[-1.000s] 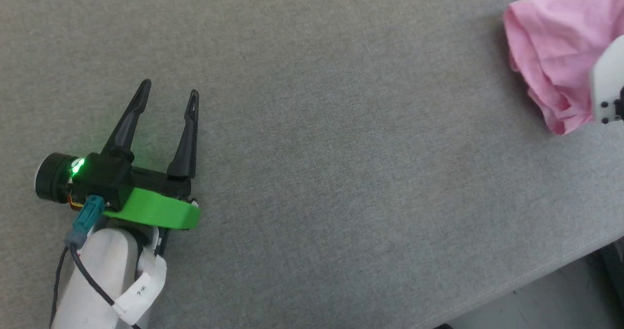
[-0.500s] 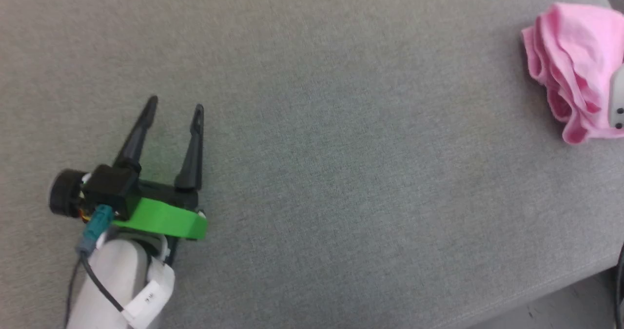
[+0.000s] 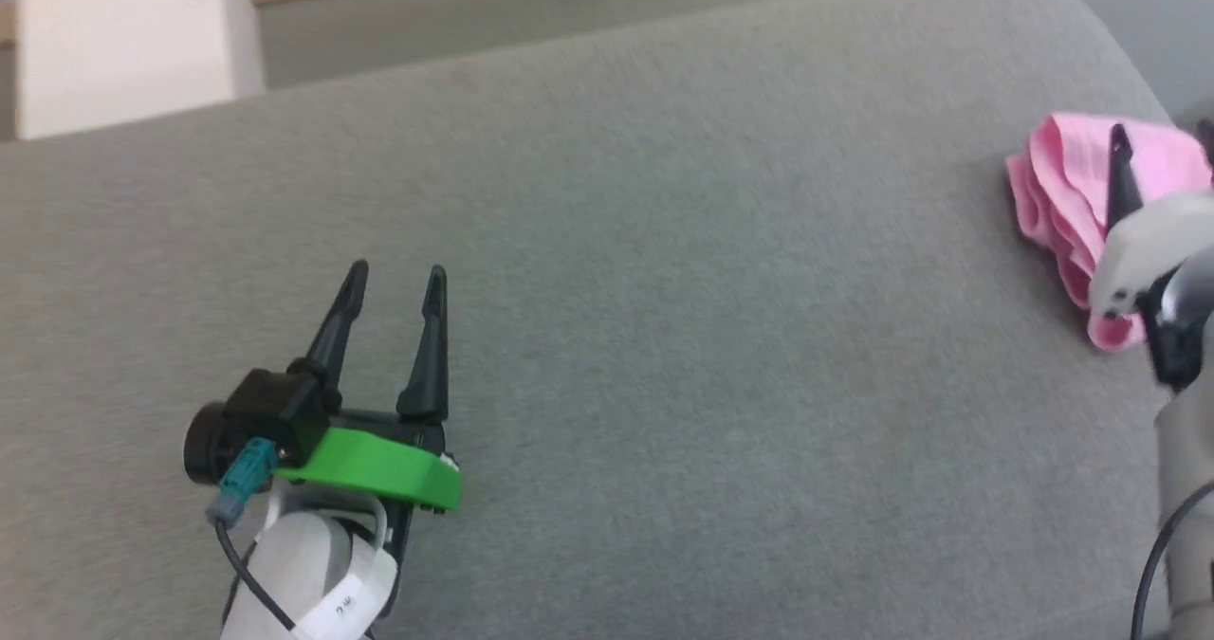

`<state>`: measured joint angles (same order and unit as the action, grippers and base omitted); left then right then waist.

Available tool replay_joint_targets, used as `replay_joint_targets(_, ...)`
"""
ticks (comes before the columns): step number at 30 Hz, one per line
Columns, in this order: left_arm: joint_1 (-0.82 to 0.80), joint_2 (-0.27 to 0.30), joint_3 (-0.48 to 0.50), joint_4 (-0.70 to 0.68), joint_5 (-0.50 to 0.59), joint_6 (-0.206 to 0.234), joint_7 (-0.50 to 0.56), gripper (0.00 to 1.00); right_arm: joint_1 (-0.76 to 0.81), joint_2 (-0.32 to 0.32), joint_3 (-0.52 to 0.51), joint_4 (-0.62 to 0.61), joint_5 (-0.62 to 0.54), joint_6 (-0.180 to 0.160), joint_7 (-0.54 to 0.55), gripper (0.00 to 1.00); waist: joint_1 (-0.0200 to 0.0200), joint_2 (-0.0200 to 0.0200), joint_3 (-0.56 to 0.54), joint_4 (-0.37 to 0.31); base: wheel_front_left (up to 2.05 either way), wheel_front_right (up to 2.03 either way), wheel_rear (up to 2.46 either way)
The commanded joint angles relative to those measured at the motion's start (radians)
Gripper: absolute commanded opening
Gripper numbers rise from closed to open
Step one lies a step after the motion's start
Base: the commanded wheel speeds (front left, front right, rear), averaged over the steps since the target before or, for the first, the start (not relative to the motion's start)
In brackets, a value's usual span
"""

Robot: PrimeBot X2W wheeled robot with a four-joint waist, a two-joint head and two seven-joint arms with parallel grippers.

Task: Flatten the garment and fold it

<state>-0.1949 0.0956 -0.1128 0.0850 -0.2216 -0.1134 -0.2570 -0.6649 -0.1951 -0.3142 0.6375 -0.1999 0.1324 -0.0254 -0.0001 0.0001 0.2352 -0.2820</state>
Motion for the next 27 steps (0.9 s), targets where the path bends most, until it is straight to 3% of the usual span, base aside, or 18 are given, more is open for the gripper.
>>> replay_joint_targets(1, 0.011, -0.008, 0.003, 0.008, -0.006, -0.002, -0.005, 1.0, 0.038, 0.01, 0.011, -0.023, 0.037, -0.002, -0.031, 1.0, 0.0001, -0.0001, -0.088, 0.092, 0.0, 0.0, 0.0)
replay_joint_targets(7, 0.021, -0.032, -0.017, 0.045, -0.001, -0.007, -0.005, 1.0, 0.182, 0.034, 0.059, -0.144, 0.176, -0.002, -0.153, 1.0, 0.0001, -0.0001, -0.134, 0.179, 0.0, 0.0, 0.0)
replay_joint_targets(13, 0.041, -0.043, -0.028, 0.059, -0.011, -0.001, -0.005, 1.0, 0.344, 0.071, 0.097, -0.275, 0.244, -0.002, -0.215, 1.0, 0.0001, -0.0001, -0.161, 0.247, 0.0, 0.0, 0.0)
replay_joint_targets(27, 0.087, -0.045, -0.021, 0.062, -0.018, 0.027, -0.005, 1.0, 0.639, 0.144, 0.131, -0.622, 0.221, -0.002, -0.236, 1.0, 0.0001, -0.0001, -0.184, 0.305, 0.0, 0.0, 0.0)
